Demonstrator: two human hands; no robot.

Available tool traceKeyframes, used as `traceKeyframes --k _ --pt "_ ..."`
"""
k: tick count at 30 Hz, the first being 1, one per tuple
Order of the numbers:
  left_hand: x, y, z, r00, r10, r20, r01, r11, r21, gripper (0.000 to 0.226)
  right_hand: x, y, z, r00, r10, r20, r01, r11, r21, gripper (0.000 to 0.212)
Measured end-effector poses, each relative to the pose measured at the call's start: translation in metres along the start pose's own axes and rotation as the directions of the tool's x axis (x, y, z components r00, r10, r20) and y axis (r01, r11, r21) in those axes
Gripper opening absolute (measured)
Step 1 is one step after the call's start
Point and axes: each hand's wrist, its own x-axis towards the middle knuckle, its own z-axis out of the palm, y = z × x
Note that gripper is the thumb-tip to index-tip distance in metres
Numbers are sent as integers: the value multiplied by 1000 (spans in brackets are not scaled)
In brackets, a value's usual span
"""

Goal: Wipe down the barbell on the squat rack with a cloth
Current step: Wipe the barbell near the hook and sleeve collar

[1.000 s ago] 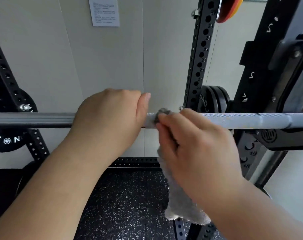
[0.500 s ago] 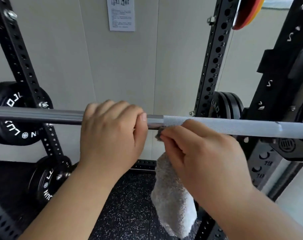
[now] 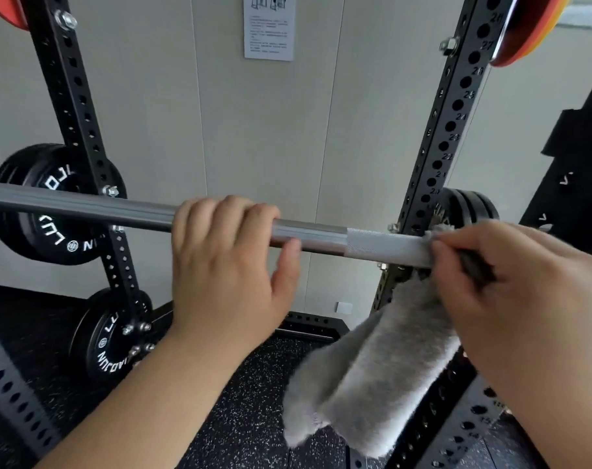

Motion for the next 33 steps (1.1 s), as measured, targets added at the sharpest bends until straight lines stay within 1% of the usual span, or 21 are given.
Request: traceKeyframes --k 2,4,5,7,9,11,14,16,18,19,21,23,24,25,26,27,28,29,31,32,33 --pt "3 23 3 996 63 67 -63 998 6 50 -2 -4 6 1000 11 21 -11 1000 -20 17" --pt "10 47 5 984 144 102 -146 989 8 48 -6 -10 22 997 -8 71 10 1000 -29 24" --pt "13 56 6 982 161 100 -163 987 12 46 -6 -10 25 997 -15 82 18 999 -27 25" --pt "17 66 9 984 157 89 -157 988 0 45 -5 4 17 998 11 67 -9 1000 -30 22" --pt "18 69 11 987 142 71 -140 990 -23 49 -4 22 -1 996 86 16 -85 995 -44 16" --pt "22 73 11 990 130 55 -130 991 -5 53 -6 26 -10 993 116 -9 -117 991 -61 14" --pt "39 77 7 986 156 53 -160 984 75 46 -10 12 6 999 31 39 -29 998 -49 16" --pt "47 78 3 982 164 95 -174 979 105 43 -10 9 11 998 -2 58 4 999 -41 18" --pt "53 80 1 969 134 207 -164 977 137 49 -7 23 -1 996 48 69 -44 997 -60 18" --pt "58 80 0 948 94 304 -146 978 151 54 -6 31 -11 993 102 63 -96 992 -85 17" --pt "72 80 -3 863 2 506 -63 993 104 57 -6 38 -26 983 182 32 -176 974 -141 15" --pt "84 81 -9 791 -23 612 -32 996 79 52 -5 30 -20 987 150 56 -142 981 -128 16" --pt "84 82 -10 783 -26 621 -35 996 86 50 -7 22 -10 991 106 79 -98 991 -96 17" --pt "81 84 -8 801 -28 597 -41 994 102 50 -10 15 0 995 53 90 -47 997 -68 18" --pt "75 84 -5 858 -13 514 -49 993 107 53 -12 11 6 996 2 84 2 999 -52 18" --pt "66 83 -1 920 26 391 -79 990 120 55 -12 12 8 997 -27 72 30 999 -42 17" --pt "57 81 2 960 63 274 -101 987 124 55 -12 18 7 998 -20 60 21 999 -30 16" --pt "49 79 5 976 112 186 -133 986 104 52 -11 24 3 999 23 42 -22 1000 -17 16" --pt "40 76 10 979 195 58 -198 978 60 42 -9 27 -5 994 105 3 -105 994 8 13" --pt "40 75 13 978 207 27 -208 977 54 39 -7 21 -3 995 98 18 -99 995 15 10" --pt "41 74 14 977 212 12 -213 976 50 38 -5 12 3 997 57 57 -58 998 9 6"
